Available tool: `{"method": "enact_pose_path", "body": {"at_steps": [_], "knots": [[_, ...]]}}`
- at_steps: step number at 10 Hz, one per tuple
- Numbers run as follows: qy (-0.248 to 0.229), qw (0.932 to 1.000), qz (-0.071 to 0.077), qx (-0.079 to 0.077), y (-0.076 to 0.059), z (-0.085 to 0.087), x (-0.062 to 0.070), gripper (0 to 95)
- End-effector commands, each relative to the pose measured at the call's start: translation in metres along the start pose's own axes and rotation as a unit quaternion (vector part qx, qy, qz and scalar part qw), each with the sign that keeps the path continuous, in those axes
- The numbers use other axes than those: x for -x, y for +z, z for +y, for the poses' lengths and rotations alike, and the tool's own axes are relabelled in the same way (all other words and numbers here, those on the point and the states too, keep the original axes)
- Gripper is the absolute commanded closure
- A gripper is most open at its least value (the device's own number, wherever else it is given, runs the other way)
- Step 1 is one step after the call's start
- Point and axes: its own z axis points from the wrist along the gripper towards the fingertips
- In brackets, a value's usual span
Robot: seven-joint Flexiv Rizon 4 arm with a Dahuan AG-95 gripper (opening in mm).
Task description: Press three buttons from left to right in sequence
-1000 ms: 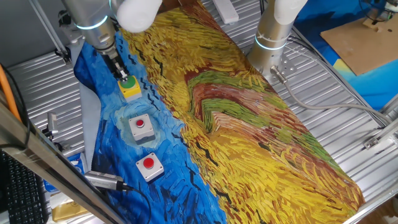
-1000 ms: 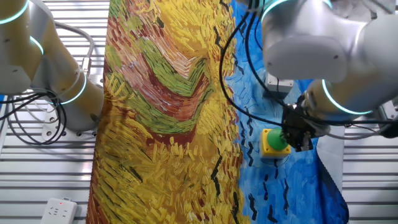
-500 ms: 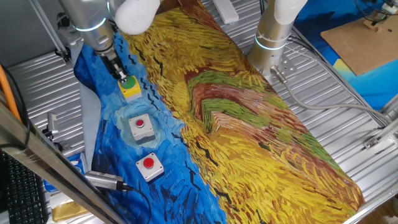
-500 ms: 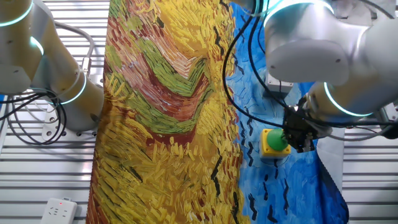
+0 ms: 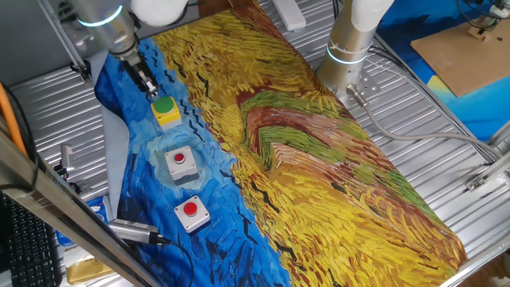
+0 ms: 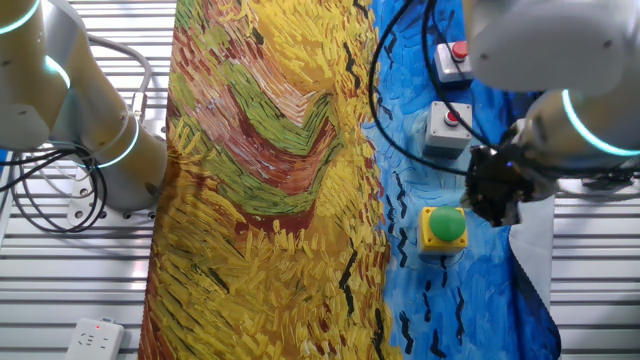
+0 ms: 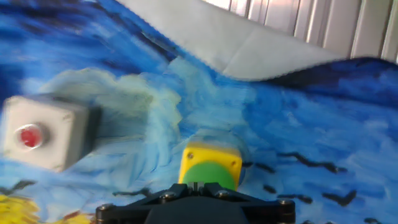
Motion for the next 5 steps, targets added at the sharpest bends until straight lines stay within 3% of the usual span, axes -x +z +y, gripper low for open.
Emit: {"method": "enact_pose_path", "body": {"at_steps": [1, 2, 5], "knots": [[0.023, 0.9997, 0.003, 0.005, -0.002, 0.02, 0.003, 95.0], [0.036, 0.9993, 0.001, 0.005, 0.008, 0.032, 0.002, 95.0], [0.06, 0.9982, -0.002, -0.004, 0.018, 0.061, 0.0, 95.0]]}}
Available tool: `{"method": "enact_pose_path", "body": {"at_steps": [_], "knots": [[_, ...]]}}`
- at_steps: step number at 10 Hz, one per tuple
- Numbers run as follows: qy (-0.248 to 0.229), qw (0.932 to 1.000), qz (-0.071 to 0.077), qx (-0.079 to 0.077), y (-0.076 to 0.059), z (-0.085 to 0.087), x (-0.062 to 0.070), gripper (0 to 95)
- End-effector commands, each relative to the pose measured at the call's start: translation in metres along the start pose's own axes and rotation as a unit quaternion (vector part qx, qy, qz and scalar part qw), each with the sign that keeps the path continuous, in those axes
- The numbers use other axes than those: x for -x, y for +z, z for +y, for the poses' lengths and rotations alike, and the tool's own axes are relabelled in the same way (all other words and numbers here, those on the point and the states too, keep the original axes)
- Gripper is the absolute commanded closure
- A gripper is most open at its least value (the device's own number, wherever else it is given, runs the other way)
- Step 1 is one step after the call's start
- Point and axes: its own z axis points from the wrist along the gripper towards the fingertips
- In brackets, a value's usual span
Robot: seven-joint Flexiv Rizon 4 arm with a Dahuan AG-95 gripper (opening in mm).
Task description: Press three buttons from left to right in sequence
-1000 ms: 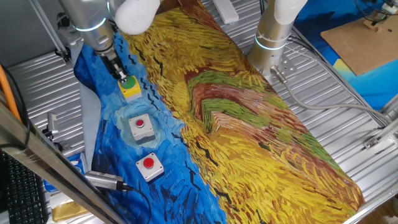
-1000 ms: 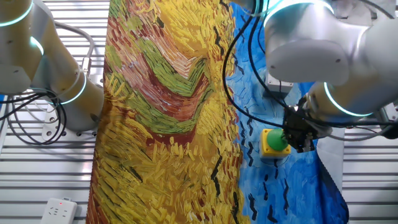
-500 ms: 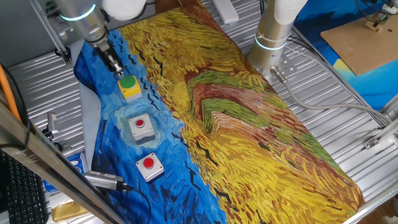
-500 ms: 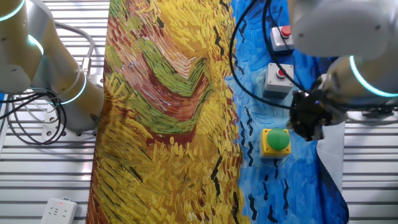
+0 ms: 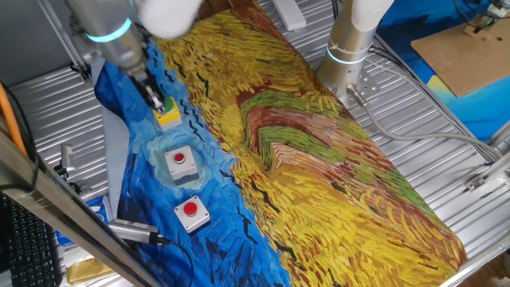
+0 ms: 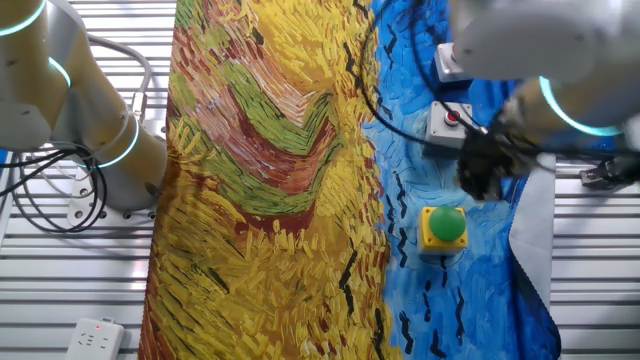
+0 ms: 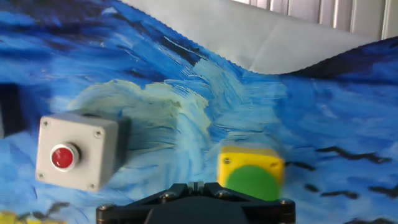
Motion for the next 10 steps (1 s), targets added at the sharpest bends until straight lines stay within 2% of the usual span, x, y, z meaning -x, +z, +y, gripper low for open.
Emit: {"method": "enact_pose_path", "body": {"at_steps": [1, 5, 10], "knots": [[0.017, 0.9999, -0.002, -0.002, 0.005, 0.019, 0.0, 95.0], [0.041, 0.999, -0.003, -0.017, 0.01, 0.056, 0.0, 95.0], [0.051, 0.9985, -0.008, -0.017, 0.02, 0.091, -0.003, 95.0]]}}
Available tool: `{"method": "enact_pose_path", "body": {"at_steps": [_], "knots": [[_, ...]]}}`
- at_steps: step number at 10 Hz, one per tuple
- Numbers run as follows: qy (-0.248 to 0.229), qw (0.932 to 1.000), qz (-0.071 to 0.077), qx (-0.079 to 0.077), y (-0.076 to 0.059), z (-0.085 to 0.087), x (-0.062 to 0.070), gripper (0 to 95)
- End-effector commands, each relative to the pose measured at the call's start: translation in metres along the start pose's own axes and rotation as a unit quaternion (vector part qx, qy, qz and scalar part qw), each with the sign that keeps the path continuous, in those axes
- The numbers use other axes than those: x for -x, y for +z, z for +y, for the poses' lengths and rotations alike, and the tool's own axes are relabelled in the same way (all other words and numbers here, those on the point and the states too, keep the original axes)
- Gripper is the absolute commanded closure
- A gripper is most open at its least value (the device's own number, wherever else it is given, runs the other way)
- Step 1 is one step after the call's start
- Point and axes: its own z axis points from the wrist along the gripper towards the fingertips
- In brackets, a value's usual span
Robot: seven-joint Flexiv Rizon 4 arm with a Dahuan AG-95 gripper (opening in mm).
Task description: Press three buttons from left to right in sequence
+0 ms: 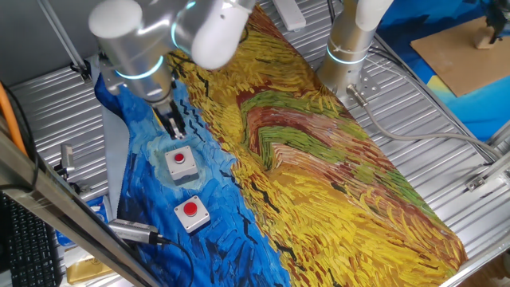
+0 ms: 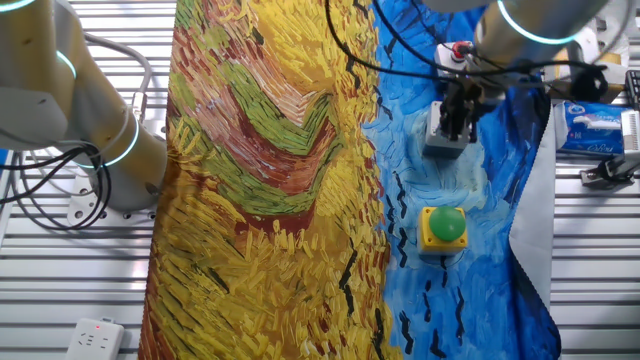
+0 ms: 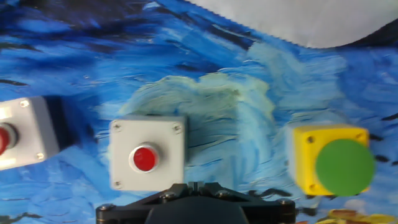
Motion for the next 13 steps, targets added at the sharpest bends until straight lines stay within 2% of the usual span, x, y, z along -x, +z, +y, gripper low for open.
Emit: {"method": "enact_pose_path", "body": {"at_steps": [1, 4, 7, 8, 10, 11, 13], "knots": [[-0.001, 1.0, -0.001, 0.001, 0.003, 0.008, 0.0, 95.0], [0.001, 1.0, -0.005, 0.0, 0.005, 0.018, -0.002, 95.0], [0.002, 1.0, -0.007, -0.007, -0.003, 0.019, -0.005, 95.0], [0.001, 0.9999, -0.01, -0.006, -0.005, 0.022, -0.002, 95.0], [0.01, 0.9999, -0.004, -0.01, -0.015, 0.035, 0.012, 95.0], [0.013, 0.9998, -0.001, -0.012, -0.015, 0.038, 0.016, 95.0], [0.012, 0.9999, 0.0, -0.012, -0.007, 0.037, 0.019, 95.0]]}}
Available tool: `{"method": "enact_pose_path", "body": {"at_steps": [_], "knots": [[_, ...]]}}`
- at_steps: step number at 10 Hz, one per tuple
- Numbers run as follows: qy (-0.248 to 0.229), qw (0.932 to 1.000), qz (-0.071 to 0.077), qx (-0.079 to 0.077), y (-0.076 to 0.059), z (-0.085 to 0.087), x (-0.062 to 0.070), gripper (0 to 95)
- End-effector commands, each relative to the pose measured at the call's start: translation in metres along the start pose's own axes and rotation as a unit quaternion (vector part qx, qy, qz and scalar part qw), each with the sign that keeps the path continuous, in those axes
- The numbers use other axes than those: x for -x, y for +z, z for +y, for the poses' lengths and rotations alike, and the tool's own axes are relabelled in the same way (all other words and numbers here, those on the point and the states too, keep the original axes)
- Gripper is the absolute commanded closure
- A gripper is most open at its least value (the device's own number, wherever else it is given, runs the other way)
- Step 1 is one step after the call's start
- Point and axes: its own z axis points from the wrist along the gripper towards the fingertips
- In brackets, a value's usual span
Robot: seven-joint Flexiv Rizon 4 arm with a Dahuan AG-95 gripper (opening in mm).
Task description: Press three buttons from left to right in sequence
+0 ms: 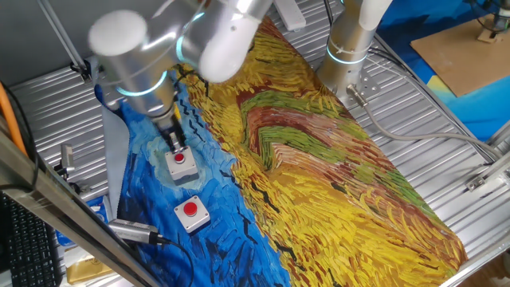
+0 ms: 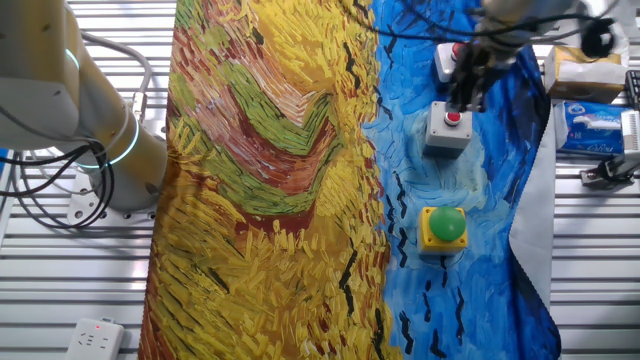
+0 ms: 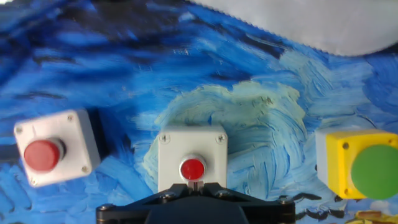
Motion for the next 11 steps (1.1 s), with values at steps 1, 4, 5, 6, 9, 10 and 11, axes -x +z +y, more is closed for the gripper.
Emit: {"method": "enact_pose_path", "body": {"at_steps": [1, 4, 5, 6, 9, 10, 11], "knots": [[-0.004, 1.0, -0.006, -0.002, 0.007, -0.002, 0.0, 95.0], [-0.006, 1.0, -0.006, -0.005, 0.012, -0.003, 0.002, 95.0], [-0.007, 0.9999, -0.006, -0.005, 0.013, -0.003, 0.002, 95.0], [-0.007, 0.9999, -0.007, -0.006, 0.015, -0.003, 0.003, 95.0], [-0.008, 0.9999, -0.008, -0.005, 0.017, -0.003, 0.004, 95.0], [-0.009, 0.9999, -0.009, -0.004, 0.019, -0.003, 0.005, 95.0], [-0.01, 0.9999, -0.009, -0.003, 0.021, -0.002, 0.006, 95.0]]}}
